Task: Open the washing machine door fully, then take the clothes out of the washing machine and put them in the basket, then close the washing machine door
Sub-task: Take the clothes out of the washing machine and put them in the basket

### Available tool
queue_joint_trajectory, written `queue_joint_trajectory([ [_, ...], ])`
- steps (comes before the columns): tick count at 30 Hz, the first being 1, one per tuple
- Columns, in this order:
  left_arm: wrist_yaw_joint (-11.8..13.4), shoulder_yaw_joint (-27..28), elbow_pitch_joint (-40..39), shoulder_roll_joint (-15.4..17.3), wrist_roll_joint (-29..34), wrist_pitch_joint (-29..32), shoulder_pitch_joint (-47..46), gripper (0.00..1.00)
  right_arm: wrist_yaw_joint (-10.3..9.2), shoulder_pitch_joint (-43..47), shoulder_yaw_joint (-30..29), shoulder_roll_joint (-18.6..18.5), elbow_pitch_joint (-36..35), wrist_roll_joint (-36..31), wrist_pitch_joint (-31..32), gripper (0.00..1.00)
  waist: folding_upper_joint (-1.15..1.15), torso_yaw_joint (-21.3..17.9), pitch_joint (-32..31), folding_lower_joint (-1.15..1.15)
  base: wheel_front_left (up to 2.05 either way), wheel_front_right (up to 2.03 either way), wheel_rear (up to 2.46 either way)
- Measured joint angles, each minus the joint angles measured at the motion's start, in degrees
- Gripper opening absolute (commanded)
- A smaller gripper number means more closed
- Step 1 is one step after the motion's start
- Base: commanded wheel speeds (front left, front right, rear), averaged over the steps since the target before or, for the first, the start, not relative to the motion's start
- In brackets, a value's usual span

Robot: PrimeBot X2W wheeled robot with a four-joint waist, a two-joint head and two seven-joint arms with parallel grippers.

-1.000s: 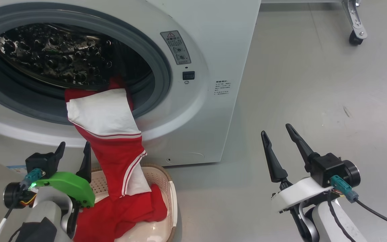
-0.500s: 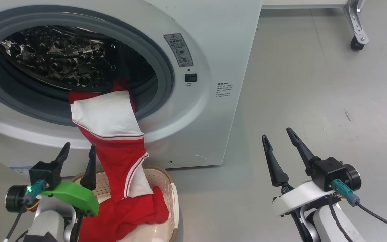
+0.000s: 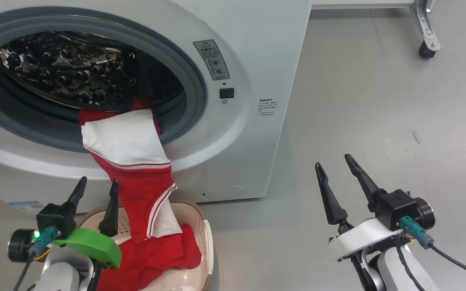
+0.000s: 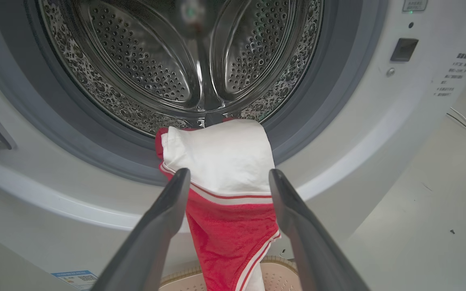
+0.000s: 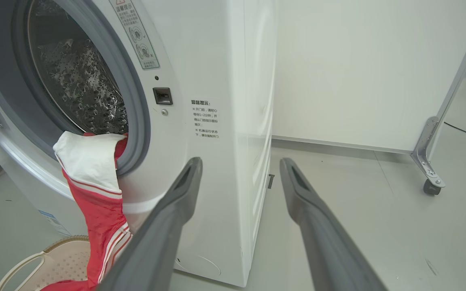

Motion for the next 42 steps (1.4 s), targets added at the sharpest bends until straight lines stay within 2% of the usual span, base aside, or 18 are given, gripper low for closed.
queue_joint_trajectory([
  [13,0.1,1.7,0.0,-0.2,-1.3,0.1,2.3,1.00,0.40,0.0,1.4,0.0,-1.1,0.0,0.0,1.00,0.00,-1.6,2.4,0.00,0.00,0.00,0.00],
  [25,0.3,3.5,0.0,0.9,-2.6,2.8,0.8,1.00,0.41,-1.6,3.5,0.0,-1.7,0.1,0.0,1.00,0.00,-5.4,7.1,0.00,0.00,0.00,0.00],
  [42,3.6,8.6,4.2,2.0,-7.7,11.2,-6.1,1.00,0.24,-2.5,5.1,0.0,-2.2,1.6,0.0,1.00,0.00,-11.7,10.4,0.00,0.00,0.00,0.00],
])
